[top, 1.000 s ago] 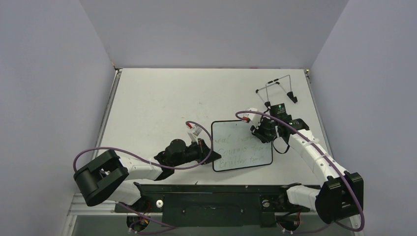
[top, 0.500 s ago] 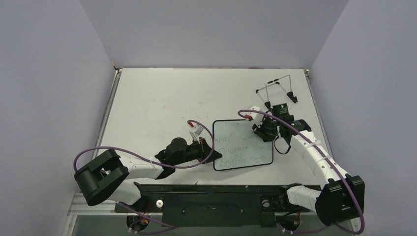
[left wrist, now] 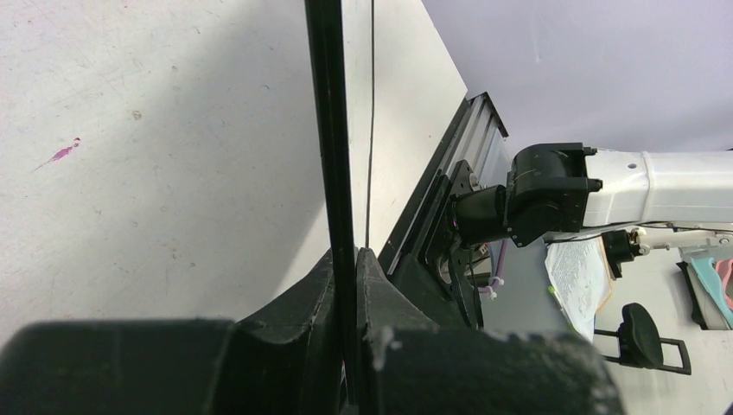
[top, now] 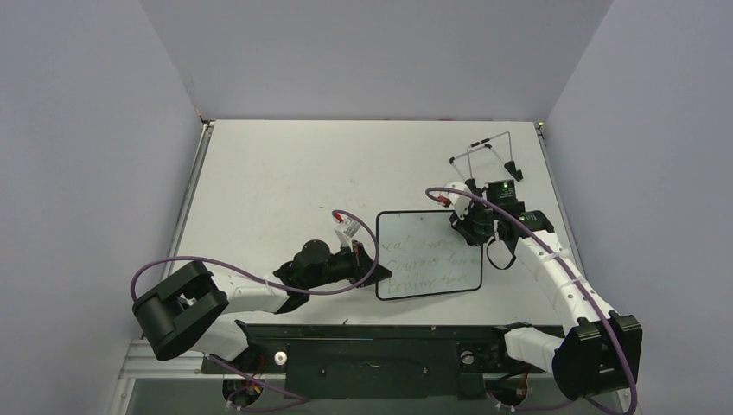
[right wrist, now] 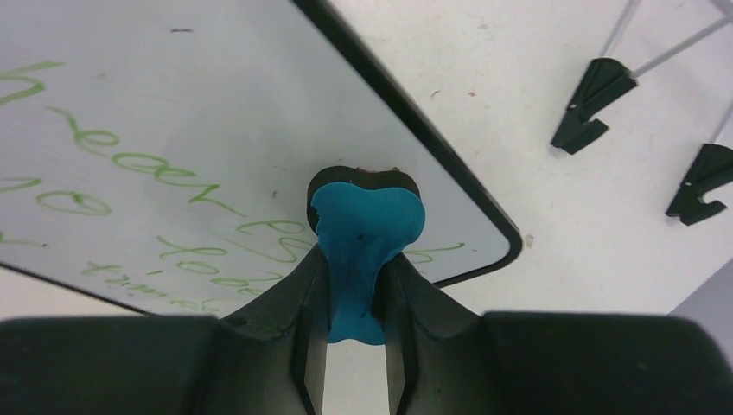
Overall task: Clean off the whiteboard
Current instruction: Erase the whiteboard at the center of the board.
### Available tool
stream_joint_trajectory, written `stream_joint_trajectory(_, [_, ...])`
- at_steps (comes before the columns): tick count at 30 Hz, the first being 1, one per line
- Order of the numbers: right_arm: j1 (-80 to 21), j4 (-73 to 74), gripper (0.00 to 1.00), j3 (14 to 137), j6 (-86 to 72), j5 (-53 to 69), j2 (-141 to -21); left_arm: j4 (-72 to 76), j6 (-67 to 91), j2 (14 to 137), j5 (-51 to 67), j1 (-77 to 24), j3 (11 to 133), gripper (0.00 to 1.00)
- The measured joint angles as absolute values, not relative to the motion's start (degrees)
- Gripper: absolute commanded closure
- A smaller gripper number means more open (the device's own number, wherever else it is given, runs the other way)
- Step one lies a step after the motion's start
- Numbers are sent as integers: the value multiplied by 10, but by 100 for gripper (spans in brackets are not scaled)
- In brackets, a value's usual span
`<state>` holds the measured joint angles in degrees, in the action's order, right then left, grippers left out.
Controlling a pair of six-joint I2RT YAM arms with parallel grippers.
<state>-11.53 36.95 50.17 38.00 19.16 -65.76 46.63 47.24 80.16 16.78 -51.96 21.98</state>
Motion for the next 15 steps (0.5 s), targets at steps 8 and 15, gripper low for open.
stream_joint_trajectory(8, [-121, 429, 100, 507, 429, 241, -658, 461, 469, 804, 176, -519, 225, 100])
stream_joint_trajectory(15, [-116, 435, 100, 507, 448, 226, -658, 471, 472, 813, 181, -517, 225, 100])
